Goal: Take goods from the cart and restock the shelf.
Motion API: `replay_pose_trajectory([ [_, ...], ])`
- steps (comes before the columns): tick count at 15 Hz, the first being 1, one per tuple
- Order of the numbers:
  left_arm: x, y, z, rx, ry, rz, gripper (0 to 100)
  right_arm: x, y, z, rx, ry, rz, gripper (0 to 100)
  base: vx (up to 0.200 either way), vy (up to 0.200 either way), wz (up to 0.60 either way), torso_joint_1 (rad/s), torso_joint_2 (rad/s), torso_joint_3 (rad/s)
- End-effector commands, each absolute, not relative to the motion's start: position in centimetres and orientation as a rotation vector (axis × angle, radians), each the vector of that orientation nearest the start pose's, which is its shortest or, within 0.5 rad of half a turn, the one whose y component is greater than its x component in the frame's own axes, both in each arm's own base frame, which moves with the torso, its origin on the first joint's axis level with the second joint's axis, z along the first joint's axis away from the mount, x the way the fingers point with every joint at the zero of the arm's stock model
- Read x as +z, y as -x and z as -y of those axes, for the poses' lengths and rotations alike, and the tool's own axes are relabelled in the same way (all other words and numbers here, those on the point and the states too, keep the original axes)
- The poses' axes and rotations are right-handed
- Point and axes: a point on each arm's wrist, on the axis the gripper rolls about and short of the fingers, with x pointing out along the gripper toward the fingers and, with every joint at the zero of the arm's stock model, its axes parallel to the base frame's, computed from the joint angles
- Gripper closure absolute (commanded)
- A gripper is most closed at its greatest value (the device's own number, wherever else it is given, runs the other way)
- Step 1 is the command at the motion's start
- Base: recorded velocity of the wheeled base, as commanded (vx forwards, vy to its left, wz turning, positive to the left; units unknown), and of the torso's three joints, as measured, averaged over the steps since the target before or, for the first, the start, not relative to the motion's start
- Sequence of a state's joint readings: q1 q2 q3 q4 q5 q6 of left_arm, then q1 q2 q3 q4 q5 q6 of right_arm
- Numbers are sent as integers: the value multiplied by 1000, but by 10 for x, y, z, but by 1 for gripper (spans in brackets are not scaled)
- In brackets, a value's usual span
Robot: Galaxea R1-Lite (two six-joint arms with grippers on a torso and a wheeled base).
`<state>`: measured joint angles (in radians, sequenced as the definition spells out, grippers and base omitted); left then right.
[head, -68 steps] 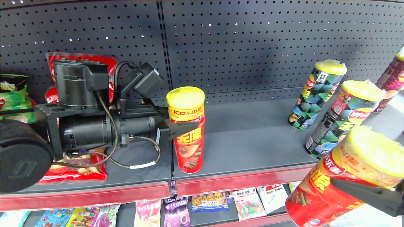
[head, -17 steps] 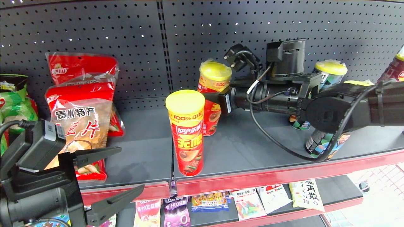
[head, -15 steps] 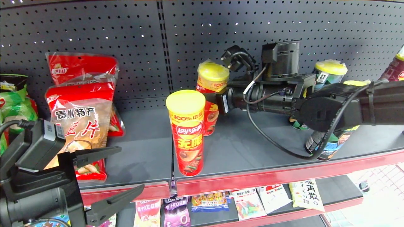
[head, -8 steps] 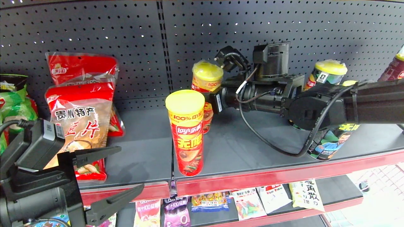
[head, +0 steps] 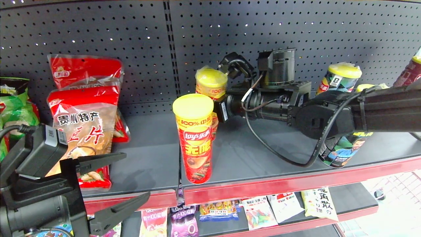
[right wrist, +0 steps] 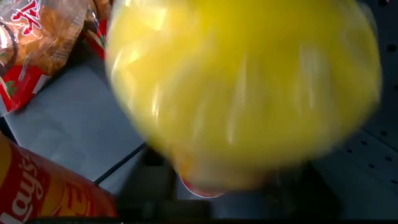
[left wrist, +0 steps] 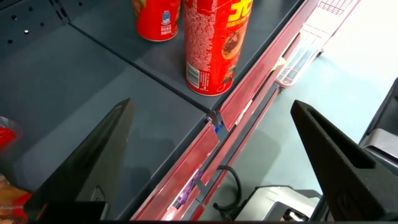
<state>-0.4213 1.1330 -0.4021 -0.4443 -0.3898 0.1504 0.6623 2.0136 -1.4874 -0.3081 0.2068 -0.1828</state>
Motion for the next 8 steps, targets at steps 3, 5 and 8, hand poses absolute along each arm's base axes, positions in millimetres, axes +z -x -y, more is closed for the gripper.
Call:
replay_pose_trajectory([
  [3,182,-134,69,-827,-146,-237,0,228,-325,-259,881,200,-146,0,0,0,0,0,0,0],
  [5,182,-134,70,-827,-146,-237,0,230,-323,-259,879,200,-143,0,0,0,0,0,0,0],
  [8,183,-135,70,-826,-146,-235,0,239,-318,-254,865,198,-126,0,0,0,0,0,0,0],
])
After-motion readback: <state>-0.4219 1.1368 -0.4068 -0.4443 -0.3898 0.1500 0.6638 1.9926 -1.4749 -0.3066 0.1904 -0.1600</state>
